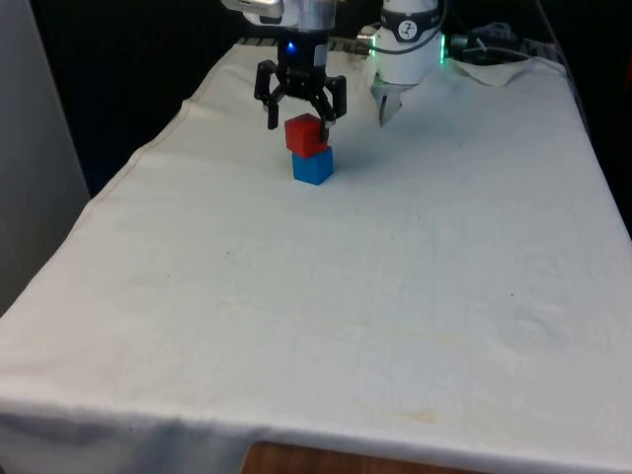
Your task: Stack the two cubes.
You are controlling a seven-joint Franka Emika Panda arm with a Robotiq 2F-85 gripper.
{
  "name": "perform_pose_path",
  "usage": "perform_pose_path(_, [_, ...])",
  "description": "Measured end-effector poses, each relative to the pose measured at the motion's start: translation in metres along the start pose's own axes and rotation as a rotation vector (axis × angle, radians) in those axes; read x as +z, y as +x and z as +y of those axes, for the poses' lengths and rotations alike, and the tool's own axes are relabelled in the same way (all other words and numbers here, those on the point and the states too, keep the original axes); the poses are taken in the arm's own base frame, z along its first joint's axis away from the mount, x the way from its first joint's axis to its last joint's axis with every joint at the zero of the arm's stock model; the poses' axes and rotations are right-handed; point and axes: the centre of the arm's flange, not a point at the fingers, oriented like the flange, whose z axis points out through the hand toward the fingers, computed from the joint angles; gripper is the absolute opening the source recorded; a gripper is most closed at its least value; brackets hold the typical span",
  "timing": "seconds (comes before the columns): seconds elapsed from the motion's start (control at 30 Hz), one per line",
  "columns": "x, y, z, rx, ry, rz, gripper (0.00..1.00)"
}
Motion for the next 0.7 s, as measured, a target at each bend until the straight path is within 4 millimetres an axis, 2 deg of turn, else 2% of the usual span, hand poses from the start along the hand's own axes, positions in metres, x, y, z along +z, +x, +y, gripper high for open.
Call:
perform_pose_path(0.47, [-0.003,0.003,0.0,0.001,0.002,0.008,1.0])
perform_pose_path(0.7, [-0.02,0.014,-0.003,-0.011,0.012,0.017,1.0])
